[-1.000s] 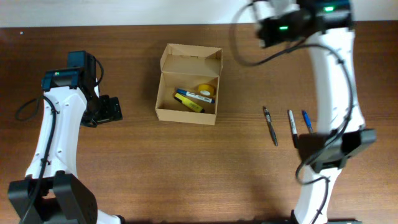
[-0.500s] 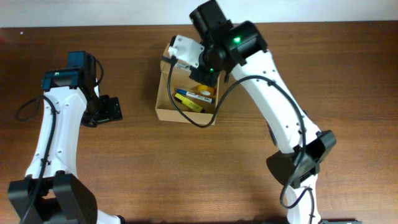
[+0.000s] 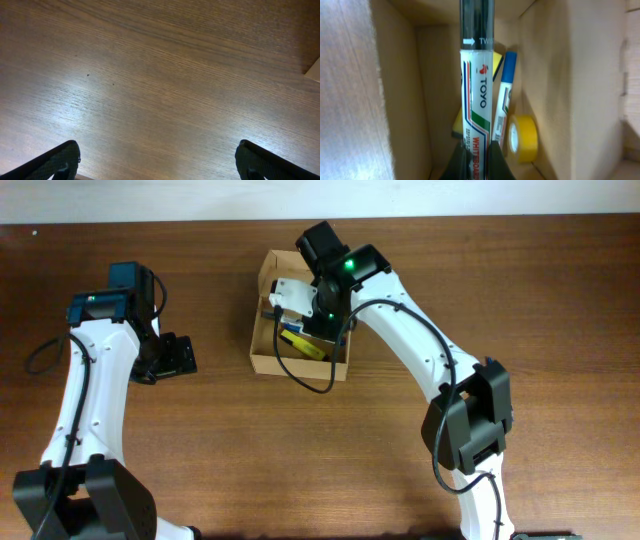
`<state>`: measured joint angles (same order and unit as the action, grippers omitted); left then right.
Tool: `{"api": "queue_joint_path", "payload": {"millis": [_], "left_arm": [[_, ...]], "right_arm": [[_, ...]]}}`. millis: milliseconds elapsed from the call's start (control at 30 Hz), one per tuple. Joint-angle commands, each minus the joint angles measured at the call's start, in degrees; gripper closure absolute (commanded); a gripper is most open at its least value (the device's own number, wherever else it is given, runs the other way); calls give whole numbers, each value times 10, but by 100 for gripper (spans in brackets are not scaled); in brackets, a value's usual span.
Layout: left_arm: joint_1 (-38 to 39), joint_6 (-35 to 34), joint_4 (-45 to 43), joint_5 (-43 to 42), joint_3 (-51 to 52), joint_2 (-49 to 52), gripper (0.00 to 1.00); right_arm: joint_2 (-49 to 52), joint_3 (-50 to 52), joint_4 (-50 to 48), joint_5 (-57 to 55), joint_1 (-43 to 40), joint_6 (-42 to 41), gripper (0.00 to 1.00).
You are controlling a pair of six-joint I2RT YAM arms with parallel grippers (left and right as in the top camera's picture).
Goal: Pack container
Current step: 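Release the black marker in the box and lift the right gripper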
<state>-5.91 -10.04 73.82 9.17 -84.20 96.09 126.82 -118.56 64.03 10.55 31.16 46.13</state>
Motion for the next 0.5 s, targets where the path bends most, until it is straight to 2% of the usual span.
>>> {"api": "queue_joint_path", "payload": {"millis": [0, 367, 400, 433, 467], "left_arm": [[-2, 7, -1, -4, 3, -4, 0], [-2, 7, -1, -4, 3, -4, 0], [-2, 7, -1, -4, 3, -4, 0], [-2, 7, -1, -4, 3, -4, 0], [-2, 7, -1, -4, 3, -4, 0]], "right_arm": [[11, 35, -22, 2, -4, 5, 96], [52, 53, -34, 1, -5, -23, 95], [52, 53, -34, 1, -5, -23, 87], [52, 53, -35, -3, -5, -23, 72], [52, 52, -34, -11, -5, -23, 69]]}}
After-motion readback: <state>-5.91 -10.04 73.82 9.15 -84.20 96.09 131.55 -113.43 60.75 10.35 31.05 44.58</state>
